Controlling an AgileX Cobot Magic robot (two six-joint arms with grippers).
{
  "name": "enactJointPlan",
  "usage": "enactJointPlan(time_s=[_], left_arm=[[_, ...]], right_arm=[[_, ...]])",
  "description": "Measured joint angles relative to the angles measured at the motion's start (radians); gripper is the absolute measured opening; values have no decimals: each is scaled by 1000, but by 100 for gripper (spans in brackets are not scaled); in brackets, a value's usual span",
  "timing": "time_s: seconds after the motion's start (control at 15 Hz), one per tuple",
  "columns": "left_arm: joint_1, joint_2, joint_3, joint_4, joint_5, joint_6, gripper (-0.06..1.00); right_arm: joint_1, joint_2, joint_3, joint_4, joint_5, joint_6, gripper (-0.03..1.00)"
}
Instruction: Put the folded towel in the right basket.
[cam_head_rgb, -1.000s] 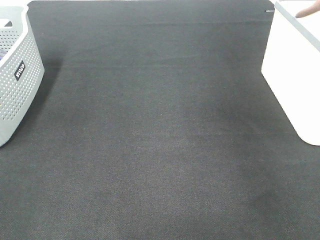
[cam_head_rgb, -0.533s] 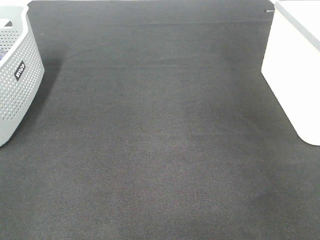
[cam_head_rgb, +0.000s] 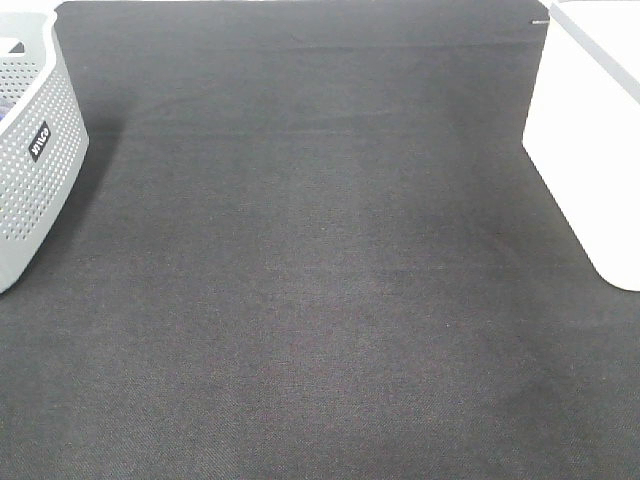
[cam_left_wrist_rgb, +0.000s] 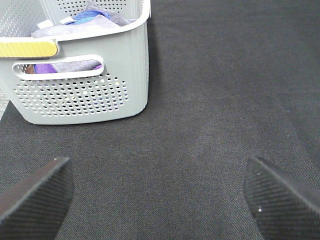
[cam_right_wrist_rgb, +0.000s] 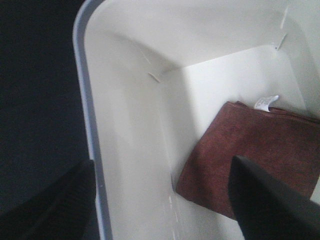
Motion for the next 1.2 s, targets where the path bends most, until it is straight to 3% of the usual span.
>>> enactJointPlan(time_s=[0.13,0.47,0.67,0.8,1.07,1.13,1.2], left_arm=[[0,0,0,0,0,0,87],[0,0,0,0,0,0,87],[0,0,0,0,0,0,87],[0,0,0,0,0,0,87],[0,0,0,0,0,0,87],[0,0,0,0,0,0,87],[0,0,0,0,0,0,87]], right_arm=[[19,-9,0,-1,0,-5,70],[225,-63,0,-108,1,2,70],[277,-150,25,-132,0,6,70],[281,-253,128,-137,0,25,70],[280,-535,507,-174,0,29,70],[280,-535,507,-174,0,29,70],[280,-610,604,-182,0,29,70]])
